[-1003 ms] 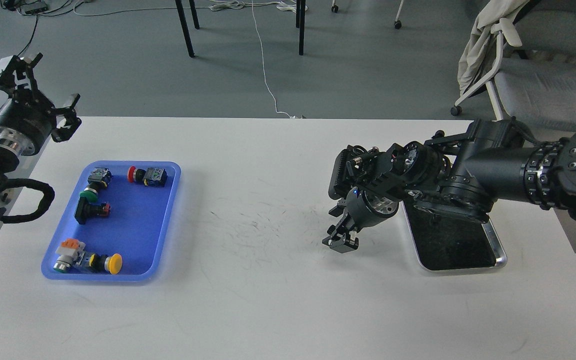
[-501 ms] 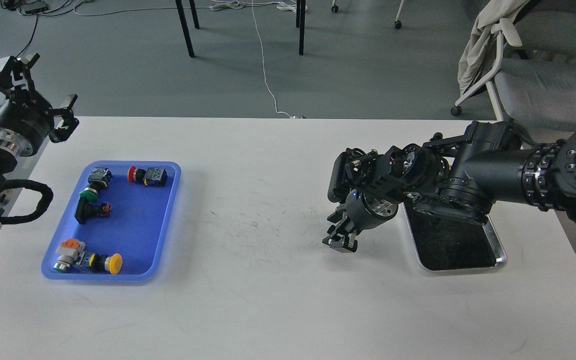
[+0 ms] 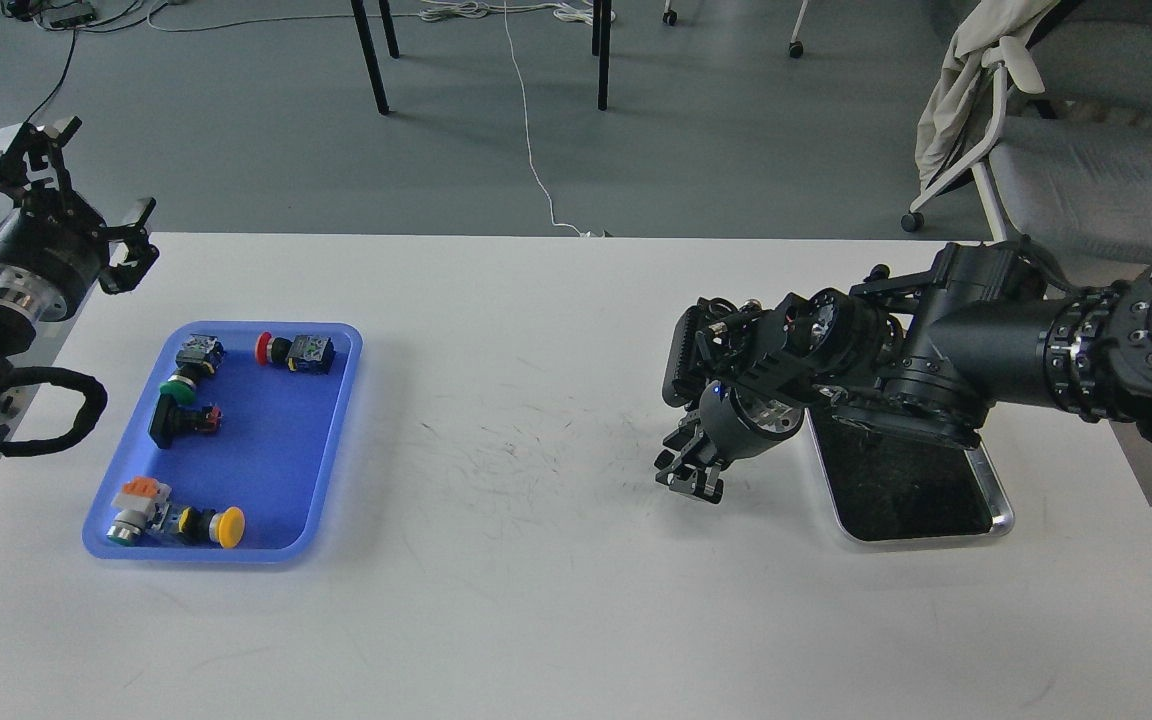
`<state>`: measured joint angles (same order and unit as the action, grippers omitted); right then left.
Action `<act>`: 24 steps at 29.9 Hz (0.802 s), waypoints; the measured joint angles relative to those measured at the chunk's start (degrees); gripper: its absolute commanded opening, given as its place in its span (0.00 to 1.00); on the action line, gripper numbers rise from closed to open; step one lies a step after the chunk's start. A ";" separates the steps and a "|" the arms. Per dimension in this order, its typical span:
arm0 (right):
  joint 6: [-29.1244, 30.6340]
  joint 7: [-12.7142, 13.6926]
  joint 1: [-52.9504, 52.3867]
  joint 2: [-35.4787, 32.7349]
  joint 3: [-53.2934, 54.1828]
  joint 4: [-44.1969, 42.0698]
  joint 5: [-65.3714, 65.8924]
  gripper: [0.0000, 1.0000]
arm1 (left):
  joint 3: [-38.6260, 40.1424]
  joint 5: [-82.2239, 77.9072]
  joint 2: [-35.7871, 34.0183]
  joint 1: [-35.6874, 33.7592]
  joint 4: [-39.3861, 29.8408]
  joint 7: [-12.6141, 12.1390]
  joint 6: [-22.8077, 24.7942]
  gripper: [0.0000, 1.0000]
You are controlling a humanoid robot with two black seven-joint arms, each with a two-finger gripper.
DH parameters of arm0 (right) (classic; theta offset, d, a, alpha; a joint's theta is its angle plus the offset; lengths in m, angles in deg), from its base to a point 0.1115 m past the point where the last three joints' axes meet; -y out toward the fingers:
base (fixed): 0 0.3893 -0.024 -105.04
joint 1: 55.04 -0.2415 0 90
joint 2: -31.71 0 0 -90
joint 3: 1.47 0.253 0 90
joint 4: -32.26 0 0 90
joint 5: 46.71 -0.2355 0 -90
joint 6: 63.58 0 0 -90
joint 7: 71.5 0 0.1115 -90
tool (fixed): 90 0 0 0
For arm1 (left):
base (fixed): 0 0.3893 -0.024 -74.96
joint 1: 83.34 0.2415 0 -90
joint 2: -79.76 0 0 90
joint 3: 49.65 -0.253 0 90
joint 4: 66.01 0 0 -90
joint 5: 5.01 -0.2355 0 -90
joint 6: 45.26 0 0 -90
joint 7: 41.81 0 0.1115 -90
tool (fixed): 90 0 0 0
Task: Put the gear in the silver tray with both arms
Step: 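Lower the right gripper and grasp the black gear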
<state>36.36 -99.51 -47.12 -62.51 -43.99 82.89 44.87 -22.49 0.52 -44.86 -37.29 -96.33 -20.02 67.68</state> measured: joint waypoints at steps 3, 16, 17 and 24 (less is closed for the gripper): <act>0.00 0.00 0.39 0.00 -0.09 -0.48 0.00 0.36 | 0.02 -0.03 0.00 0.00 0.00 0.00 0.00 0.99; 0.00 0.00 0.33 1.19 -0.12 -0.88 -0.07 0.37 | 0.09 -0.08 -0.15 0.00 -0.01 0.00 0.29 0.99; 0.00 0.00 0.31 1.34 -0.10 -0.88 -0.07 0.36 | 0.09 -0.08 -0.21 0.00 -0.01 0.01 0.41 0.99; 0.00 0.00 0.22 2.67 -0.07 -1.09 -0.09 0.31 | 0.09 -0.08 -0.56 0.01 -0.01 0.01 0.73 0.99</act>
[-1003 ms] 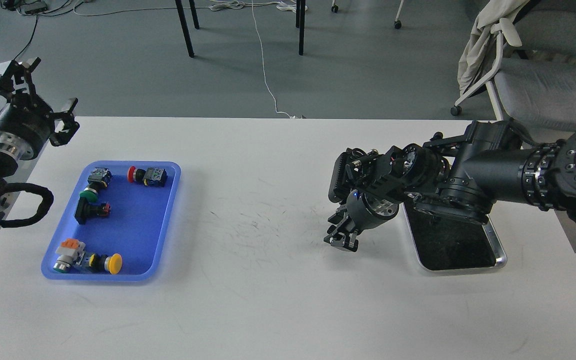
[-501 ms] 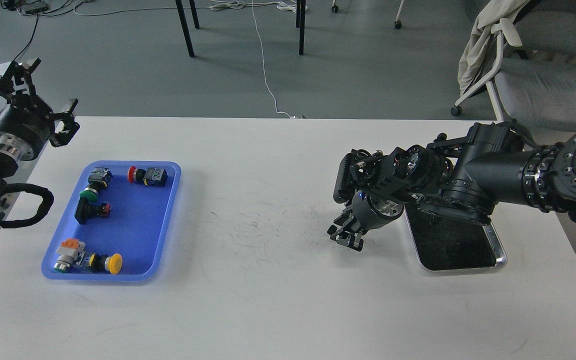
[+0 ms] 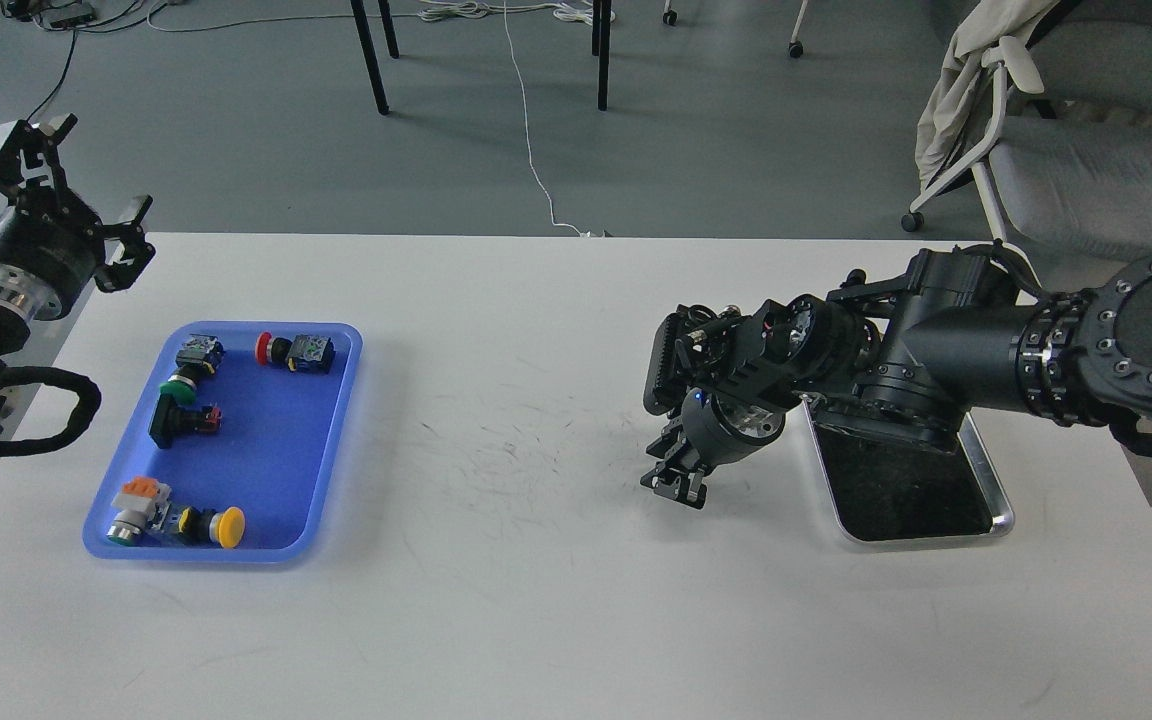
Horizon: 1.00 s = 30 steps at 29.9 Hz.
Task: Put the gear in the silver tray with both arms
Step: 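Lower the right gripper and grasp the black gear, then lift the gear and carry it with the right gripper over the silver tray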
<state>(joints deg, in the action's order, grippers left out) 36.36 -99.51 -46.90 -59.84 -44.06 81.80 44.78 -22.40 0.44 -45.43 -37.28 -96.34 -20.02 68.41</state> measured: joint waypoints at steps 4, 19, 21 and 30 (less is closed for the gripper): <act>0.00 0.00 0.21 0.04 -0.03 -0.15 0.00 0.30 | 0.00 0.00 -0.03 0.00 0.00 0.00 0.05 0.99; 0.16 0.00 -0.29 0.05 -0.38 0.20 0.18 0.06 | 0.00 0.00 -0.06 0.00 0.00 0.00 -0.10 0.99; 0.17 0.00 -0.49 0.05 -0.39 0.19 0.19 0.04 | 0.00 0.00 -0.15 0.04 0.00 0.00 -0.08 0.99; 0.18 0.01 -2.36 -4.69 0.16 0.67 -0.29 0.01 | -0.09 -0.32 -0.21 0.42 0.05 0.00 -0.10 0.99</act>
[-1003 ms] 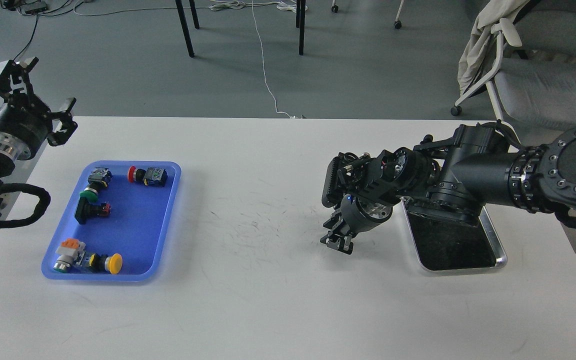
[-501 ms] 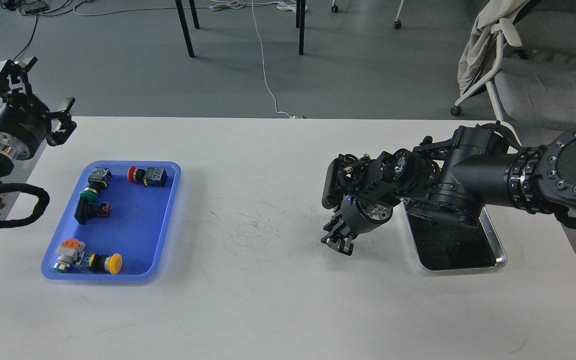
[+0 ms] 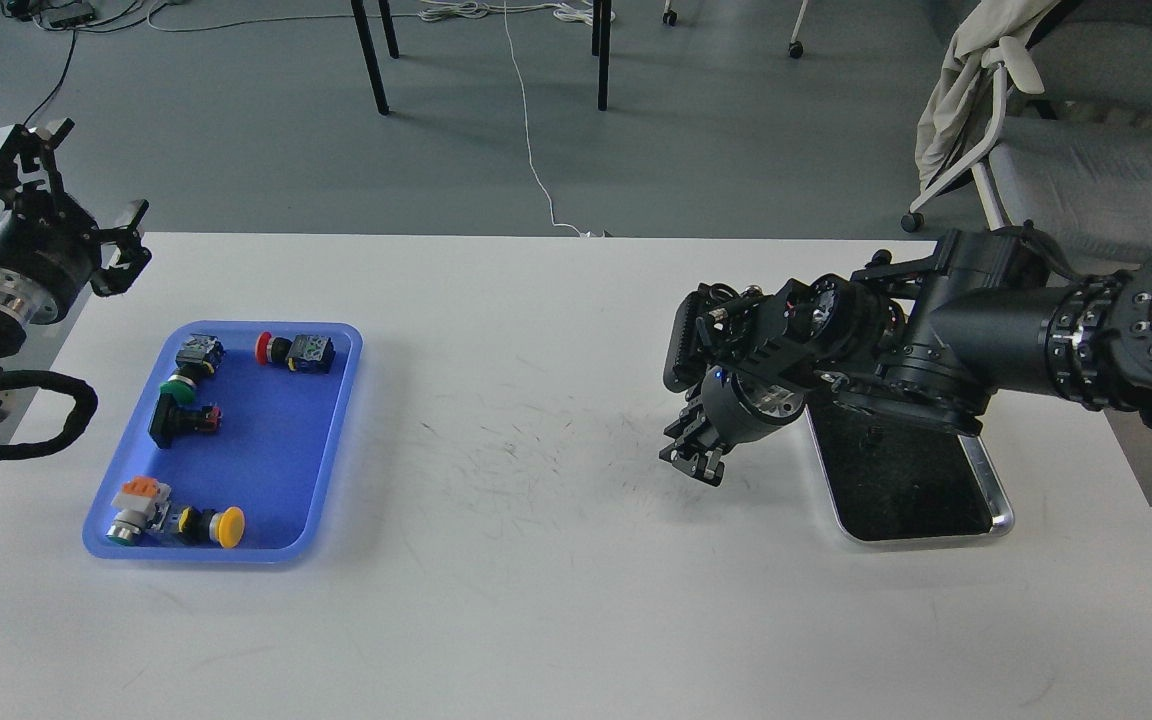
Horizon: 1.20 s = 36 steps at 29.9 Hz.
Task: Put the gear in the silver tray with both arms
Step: 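Lift the gear and carry it with the right gripper over the silver tray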
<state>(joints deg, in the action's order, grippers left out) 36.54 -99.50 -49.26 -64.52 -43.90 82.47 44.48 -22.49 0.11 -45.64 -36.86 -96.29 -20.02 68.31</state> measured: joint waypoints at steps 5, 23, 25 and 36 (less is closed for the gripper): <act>-0.07 -0.01 -1.11 -5.04 1.51 1.06 -0.35 0.01 | -0.12 -0.23 0.00 0.11 0.04 -0.05 -0.10 0.99; -5.34 -0.01 -3.51 -26.54 8.33 13.45 0.31 0.01 | -0.62 -0.42 0.21 1.27 0.38 -0.18 -0.39 0.99; -5.79 -0.01 -3.62 -28.97 8.34 15.46 0.47 0.01 | -0.72 -0.46 0.30 1.27 0.45 -0.18 -0.46 0.99; -6.32 -0.01 0.47 -37.48 7.74 17.22 2.77 0.01 | -0.79 -0.47 0.70 1.28 0.49 -0.26 -0.64 0.99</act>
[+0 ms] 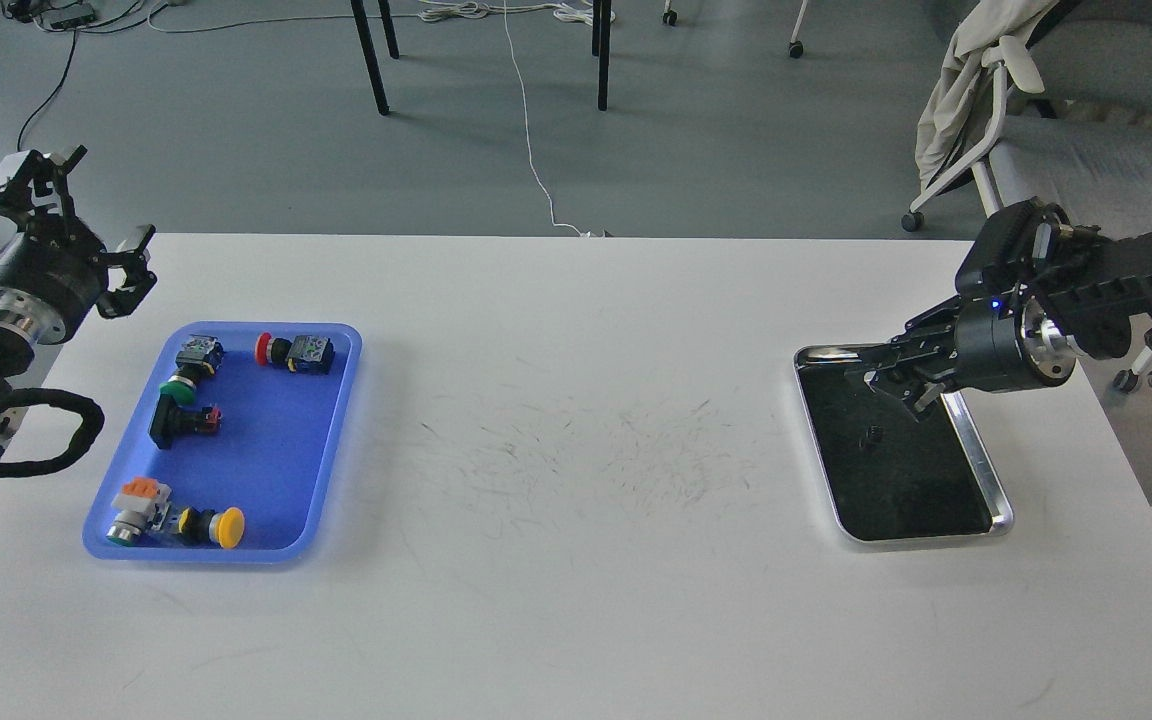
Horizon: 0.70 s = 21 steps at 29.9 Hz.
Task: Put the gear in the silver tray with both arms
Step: 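Lower the gear onto the black mat and open the right gripper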
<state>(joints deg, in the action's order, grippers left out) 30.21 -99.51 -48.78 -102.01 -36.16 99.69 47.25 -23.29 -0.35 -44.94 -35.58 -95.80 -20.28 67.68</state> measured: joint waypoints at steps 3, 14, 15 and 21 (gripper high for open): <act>-0.66 0.00 1.49 -1.43 0.01 0.08 1.66 0.01 | 0.00 -0.07 0.06 0.05 0.00 0.00 0.00 0.99; -2.30 0.01 7.65 -2.86 0.01 -0.14 5.70 0.01 | 0.00 -0.08 0.08 0.06 0.00 0.00 0.00 0.99; -2.32 0.00 8.13 -2.87 -0.01 -0.22 5.83 0.01 | 0.00 -0.09 0.08 0.06 -0.01 0.00 0.00 0.99; -2.45 0.00 9.69 -2.87 -0.03 -0.54 7.12 0.01 | 0.00 -0.09 -0.18 0.58 -0.01 0.00 0.15 0.99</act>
<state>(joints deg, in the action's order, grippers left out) 27.76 -99.51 -39.09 -104.88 -36.19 99.15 54.37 -23.29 -0.44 -45.12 -35.00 -95.81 -20.28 67.82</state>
